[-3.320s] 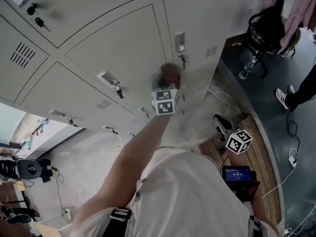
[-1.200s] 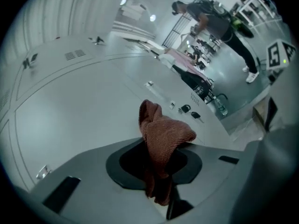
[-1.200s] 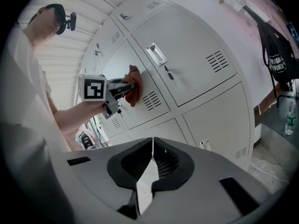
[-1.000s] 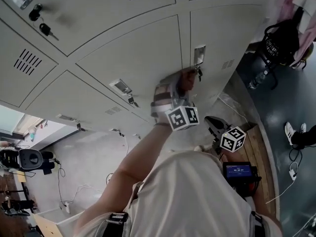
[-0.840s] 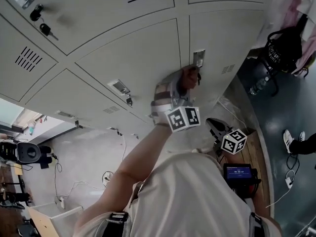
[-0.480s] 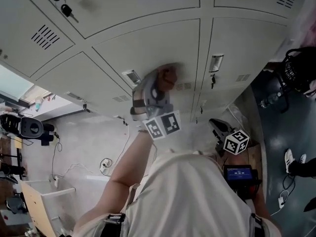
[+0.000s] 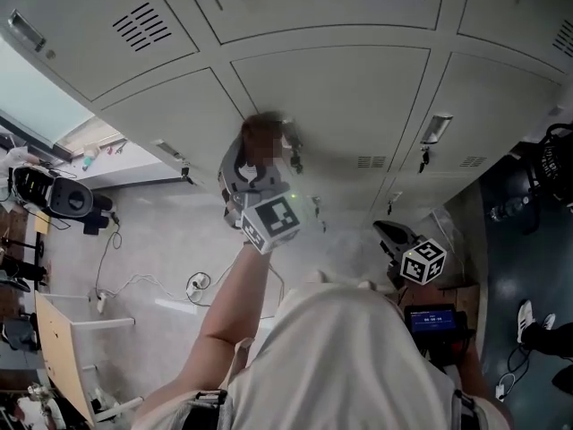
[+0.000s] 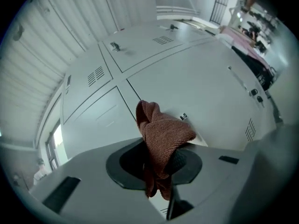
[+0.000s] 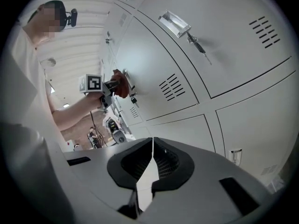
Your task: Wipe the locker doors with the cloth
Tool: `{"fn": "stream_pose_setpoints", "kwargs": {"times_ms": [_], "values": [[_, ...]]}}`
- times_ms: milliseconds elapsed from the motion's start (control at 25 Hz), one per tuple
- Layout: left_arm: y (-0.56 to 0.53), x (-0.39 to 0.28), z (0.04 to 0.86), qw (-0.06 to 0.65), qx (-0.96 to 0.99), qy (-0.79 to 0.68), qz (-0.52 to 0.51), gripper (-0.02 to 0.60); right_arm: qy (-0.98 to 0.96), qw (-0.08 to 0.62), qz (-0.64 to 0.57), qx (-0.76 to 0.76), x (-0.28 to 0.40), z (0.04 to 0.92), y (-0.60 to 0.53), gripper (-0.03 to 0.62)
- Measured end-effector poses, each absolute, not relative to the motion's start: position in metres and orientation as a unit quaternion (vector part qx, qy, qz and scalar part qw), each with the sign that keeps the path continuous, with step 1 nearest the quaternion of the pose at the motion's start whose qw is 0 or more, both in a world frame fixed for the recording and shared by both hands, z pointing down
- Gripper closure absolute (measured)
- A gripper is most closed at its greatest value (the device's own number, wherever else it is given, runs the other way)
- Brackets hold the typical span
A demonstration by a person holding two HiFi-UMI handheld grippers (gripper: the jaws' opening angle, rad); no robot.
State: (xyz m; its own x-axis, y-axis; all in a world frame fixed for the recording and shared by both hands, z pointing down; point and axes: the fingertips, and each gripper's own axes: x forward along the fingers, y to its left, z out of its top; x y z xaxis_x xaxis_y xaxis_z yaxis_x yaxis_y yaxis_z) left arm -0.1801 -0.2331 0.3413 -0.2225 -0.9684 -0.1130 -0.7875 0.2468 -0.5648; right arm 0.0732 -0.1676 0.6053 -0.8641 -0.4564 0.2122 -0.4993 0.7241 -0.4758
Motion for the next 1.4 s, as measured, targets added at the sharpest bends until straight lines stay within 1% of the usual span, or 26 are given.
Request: {"fn": "stream_pose_setpoints", "kwargs": {"times_ms": [40, 160, 600, 720, 840, 920, 1000, 1160, 1400], "values": [[-0.234, -0.178, 0.339, 0.223, -0.586, 0.756, -0.189, 0.505, -0.927, 0.04, 0.268, 0.259, 0.072, 0.605, -0.166, 0.574], [-0.238, -0.145, 0.326, 0.244, -0.614, 0.733, -0.162, 0.505, -0.923, 0.039, 0.27, 0.271, 0.076, 0.607, -0.162, 0.574], [-0.272, 0.024, 0.312, 0.314, -0.729, 0.594, -0.133, 0.505, -0.89, 0.007, 0.274, 0.364, 0.146, 0.605, -0.154, 0.574], [-0.278, 0.064, 0.306, 0.32, -0.748, 0.566, -0.133, 0.505, -0.883, 0.003, 0.274, 0.38, 0.16, 0.604, -0.151, 0.574], [-0.281, 0.083, 0.294, 0.32, -0.755, 0.559, -0.123, 0.505, -0.881, -0.001, 0.271, 0.387, 0.165, 0.601, -0.151, 0.574], [-0.28, 0.08, 0.287, 0.314, -0.757, 0.561, -0.112, 0.505, -0.881, -0.004, 0.271, 0.387, 0.164, 0.6, -0.153, 0.574], [-0.277, 0.063, 0.285, 0.307, -0.754, 0.571, -0.101, 0.505, -0.883, -0.003, 0.271, 0.382, 0.16, 0.6, -0.155, 0.574], [-0.269, 0.007, 0.286, 0.294, -0.734, 0.607, -0.085, 0.505, -0.891, 0.001, 0.271, 0.365, 0.146, 0.6, -0.165, 0.574], [-0.253, -0.085, 0.299, 0.268, -0.687, 0.668, -0.099, 0.505, -0.907, 0.014, 0.269, 0.325, 0.112, 0.599, -0.175, 0.574]]}}
